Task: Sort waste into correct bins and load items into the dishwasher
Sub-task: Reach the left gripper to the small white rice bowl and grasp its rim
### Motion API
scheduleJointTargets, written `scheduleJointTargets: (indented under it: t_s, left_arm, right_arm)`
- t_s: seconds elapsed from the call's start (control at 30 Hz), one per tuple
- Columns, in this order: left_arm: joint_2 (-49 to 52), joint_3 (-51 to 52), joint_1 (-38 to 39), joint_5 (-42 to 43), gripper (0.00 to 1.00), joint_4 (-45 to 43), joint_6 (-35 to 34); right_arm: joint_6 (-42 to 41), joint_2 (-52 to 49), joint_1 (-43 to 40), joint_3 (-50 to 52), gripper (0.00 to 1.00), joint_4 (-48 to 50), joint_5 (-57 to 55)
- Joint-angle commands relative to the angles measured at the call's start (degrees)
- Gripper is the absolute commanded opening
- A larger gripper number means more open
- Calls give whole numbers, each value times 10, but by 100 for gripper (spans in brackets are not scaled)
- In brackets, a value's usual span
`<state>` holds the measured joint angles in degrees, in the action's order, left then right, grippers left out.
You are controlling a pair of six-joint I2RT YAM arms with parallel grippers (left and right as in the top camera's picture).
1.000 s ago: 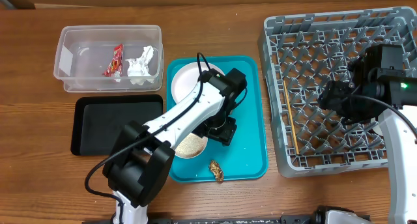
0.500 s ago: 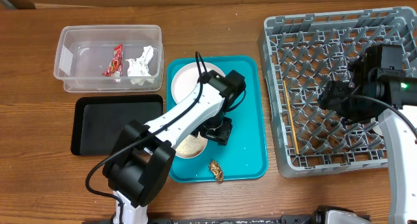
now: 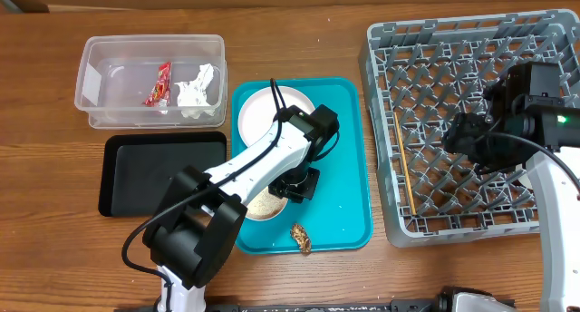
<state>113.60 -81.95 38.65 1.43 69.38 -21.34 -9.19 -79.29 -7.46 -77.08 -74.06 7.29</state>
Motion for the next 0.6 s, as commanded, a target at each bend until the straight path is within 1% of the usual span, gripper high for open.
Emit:
scheduleJointTargets:
  t_s: [0.0,0.07,0.3,0.33,0.37,0.57]
  left_arm:
    - [4,3,0,-4,22,-7,-5]
    - [4,3,0,-4,18,-9,-5]
    - [4,3,0,-4,17,-16,-5]
    - [4,3,0,-4,15,-18,-5]
    - [4,3,0,-4,10,-20,-6]
    - [4,3,0,-4,4,-34,-6]
  right_arm:
    - [3,4,-2,-2,68,2,3]
    - [3,4,-2,-2,68,2,3]
    - [3,4,-2,-2,68,2,3]
    - [3,4,-2,-2,68,2,3]
    - [3,4,-2,-2,68,2,3]
    - [3,4,-2,-2,68,2,3]
